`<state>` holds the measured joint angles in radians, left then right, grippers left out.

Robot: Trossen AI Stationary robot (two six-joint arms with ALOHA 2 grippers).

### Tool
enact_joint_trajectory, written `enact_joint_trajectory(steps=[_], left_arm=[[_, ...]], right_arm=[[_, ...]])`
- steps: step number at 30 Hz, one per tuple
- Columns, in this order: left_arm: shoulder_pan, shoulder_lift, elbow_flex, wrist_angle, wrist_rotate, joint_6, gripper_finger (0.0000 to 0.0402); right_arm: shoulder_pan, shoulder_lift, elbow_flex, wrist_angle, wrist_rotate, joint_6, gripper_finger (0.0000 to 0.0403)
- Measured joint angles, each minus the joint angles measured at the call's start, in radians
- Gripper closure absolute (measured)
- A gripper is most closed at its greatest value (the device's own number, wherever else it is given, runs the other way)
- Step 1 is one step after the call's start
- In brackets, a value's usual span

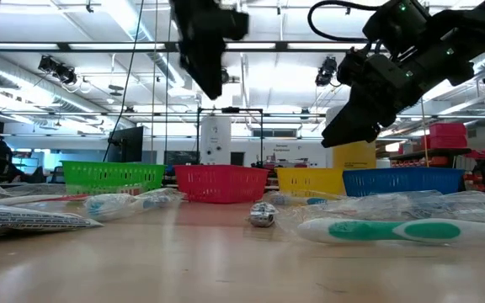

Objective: Pick & Place Travel size toiletries
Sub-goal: Put the blue toothbrush into the yellow bin

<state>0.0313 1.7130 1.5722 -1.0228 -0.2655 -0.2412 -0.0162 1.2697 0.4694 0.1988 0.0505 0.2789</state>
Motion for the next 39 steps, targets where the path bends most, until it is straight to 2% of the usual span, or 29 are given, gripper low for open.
enact_joint_trajectory(steps=[5, 10, 16, 21, 24, 28, 32, 37, 39], left_arm=[[-0.046, -0.168, -0.112, 0.033, -0.101, -0.057, 0.0242], [-0.089, -0.331, -0.322, 0.174, -0.132, -0.093, 0.0243], [-0.144, -0.477, -0.629, 0.525, -0.123, -0.042, 0.0243], [-0.160, -0.506, -0.801, 0.838, -0.080, 0.012, 0.0243], [-0.160, -0.503, -0.840, 0.934, -0.058, 0.035, 0.0243], [-0.160, -0.501, -0.843, 0.947, -0.083, 0.037, 0.0243], [-0.160, -0.502, -0.842, 0.992, -0.094, 0.044, 0.0243], [-0.160, -0.501, -0.842, 1.005, -0.123, 0.071, 0.0243], [-0.160, -0.501, -0.842, 1.012, -0.134, 0.073, 0.0243]], right_arm=[[0.013, 0.000, 0.000, -0.046, 0.000, 0.063, 0.0232], [0.051, 0.000, 0.000, -0.054, 0.000, 0.082, 0.0236], [0.097, 0.000, 0.000, -0.059, 0.000, 0.081, 0.0243], [0.100, 0.008, 0.001, -0.016, 0.018, 0.107, 0.0248], [0.109, 0.042, 0.001, 0.005, 0.004, 0.111, 0.0249], [0.133, 0.126, 0.036, -0.042, 0.004, 0.157, 0.0240], [0.138, 0.224, 0.160, -0.169, 0.063, 0.169, 0.0236], [0.138, 0.363, 0.327, -0.447, 0.153, 0.199, 0.0245], [0.138, 0.410, 0.369, -0.494, 0.160, 0.218, 0.0248]])
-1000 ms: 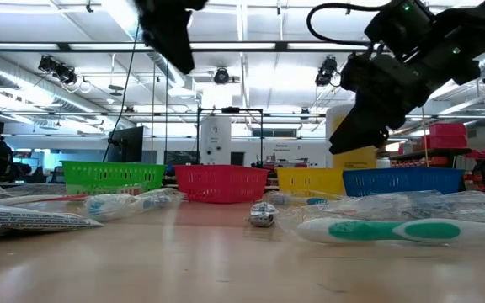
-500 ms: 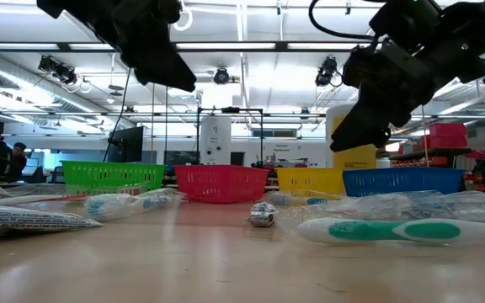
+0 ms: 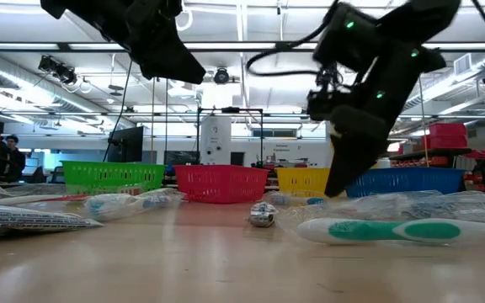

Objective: Pick & Place Travel size toiletries
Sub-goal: Put the blue toothbrush into the yellow bin

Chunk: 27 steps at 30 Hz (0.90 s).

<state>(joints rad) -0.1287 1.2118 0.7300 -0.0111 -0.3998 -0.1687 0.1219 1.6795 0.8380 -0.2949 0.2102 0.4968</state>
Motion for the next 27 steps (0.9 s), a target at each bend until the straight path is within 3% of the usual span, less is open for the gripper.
enact_joint_trajectory(steps=[8, 15, 18, 23, 27], left_arm=[[0.000, 0.000, 0.000, 0.002, 0.002, 0.035, 0.0243], [0.000, 0.000, 0.000, -0.010, 0.006, 0.028, 0.0243], [0.000, 0.000, 0.000, -0.008, 0.020, 0.027, 0.0243], [-0.002, 0.000, 0.000, -0.007, 0.027, 0.009, 0.0242], [-0.002, 0.000, 0.000, -0.010, 0.034, -0.008, 0.0242]], right_arm=[[-0.010, 0.093, 0.027, 0.030, 0.030, 0.064, 0.0255], [-0.010, 0.082, 0.023, 0.069, 0.015, 0.053, 0.0355], [-0.010, 0.083, 0.021, 0.137, -0.053, 0.010, 0.0387], [0.007, 0.067, 0.020, 0.181, -0.190, 0.004, 0.0384], [0.024, -0.004, 0.020, 0.107, -0.202, 0.053, 0.0384]])
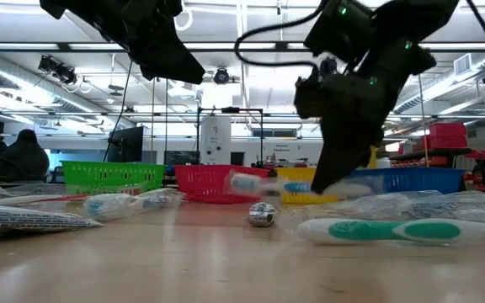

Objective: Pick & Place Travel size toiletries
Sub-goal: Put the blue toothbrush into the yellow bin

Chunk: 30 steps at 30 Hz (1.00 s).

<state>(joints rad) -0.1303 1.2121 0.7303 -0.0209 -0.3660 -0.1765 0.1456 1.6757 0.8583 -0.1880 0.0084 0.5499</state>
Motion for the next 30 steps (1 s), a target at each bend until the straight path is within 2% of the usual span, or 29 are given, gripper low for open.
enact_joint_trajectory(steps=[3, 9, 15, 20, 25, 30], left_arm=[[0.000, 0.000, 0.000, -0.008, 0.004, -0.005, 0.0242], [-0.001, 0.000, 0.000, -0.012, 0.004, -0.011, 0.0242], [-0.001, 0.000, 0.000, -0.014, 0.004, -0.022, 0.0242], [-0.001, 0.000, 0.000, -0.015, 0.004, -0.023, 0.0242], [-0.001, 0.000, 0.000, -0.019, 0.004, -0.022, 0.0242], [-0.001, 0.000, 0.000, -0.019, 0.004, -0.022, 0.0242]], right_arm=[[0.003, -0.080, 0.025, -0.100, 0.017, 0.017, 0.0384], [-0.044, -0.221, 0.100, -0.243, 0.199, 0.006, 0.0379], [-0.183, -0.263, 0.101, -0.330, 0.172, 0.011, 0.0378], [-0.310, -0.243, 0.090, -0.442, 0.175, 0.090, 0.0371], [-0.375, -0.205, 0.051, -0.410, 0.167, 0.095, 0.0370], [-0.406, -0.153, 0.046, -0.367, 0.090, 0.090, 0.0366]])
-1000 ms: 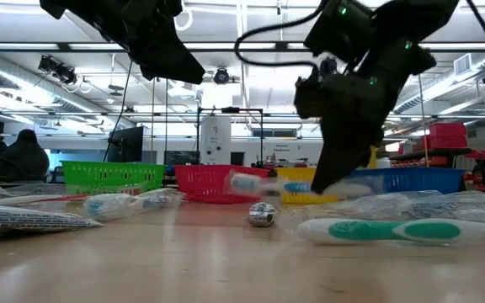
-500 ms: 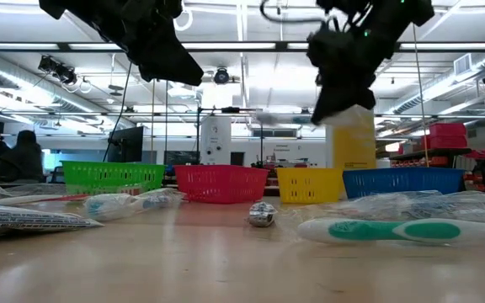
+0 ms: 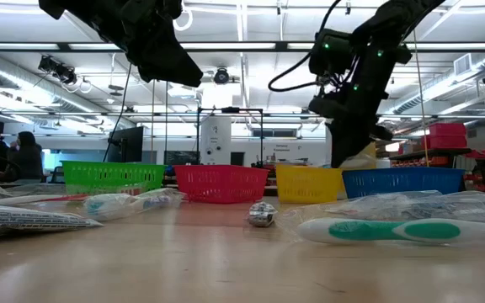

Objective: Pick & Place Travel size toiletries
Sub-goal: Put the blue toothbrush into the yellow bin, then put the blue razor into the green bin

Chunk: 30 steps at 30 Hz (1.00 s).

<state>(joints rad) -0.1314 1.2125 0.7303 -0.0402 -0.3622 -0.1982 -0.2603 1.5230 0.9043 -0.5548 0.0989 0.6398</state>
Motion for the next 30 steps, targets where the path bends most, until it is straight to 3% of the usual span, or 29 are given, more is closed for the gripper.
enact_joint_trajectory(steps=[13, 18, 24, 30], left_arm=[[0.000, 0.000, 0.000, 0.000, 0.000, 0.005, 0.0242], [0.000, 0.000, 0.000, 0.000, 0.000, 0.007, 0.0242], [0.000, 0.000, 0.000, 0.000, 0.000, 0.008, 0.0242], [0.000, 0.000, 0.000, 0.000, 0.000, 0.007, 0.0242]], right_arm=[[-0.061, 0.005, 0.000, 0.115, -0.051, 0.015, 0.0289], [-0.074, 0.005, 0.000, 0.184, -0.132, 0.015, 0.0266], [-0.066, 0.005, 0.000, 0.225, -0.164, -0.097, 0.0264], [-0.006, 0.005, 0.000, 0.228, -0.273, -0.248, 0.0281]])
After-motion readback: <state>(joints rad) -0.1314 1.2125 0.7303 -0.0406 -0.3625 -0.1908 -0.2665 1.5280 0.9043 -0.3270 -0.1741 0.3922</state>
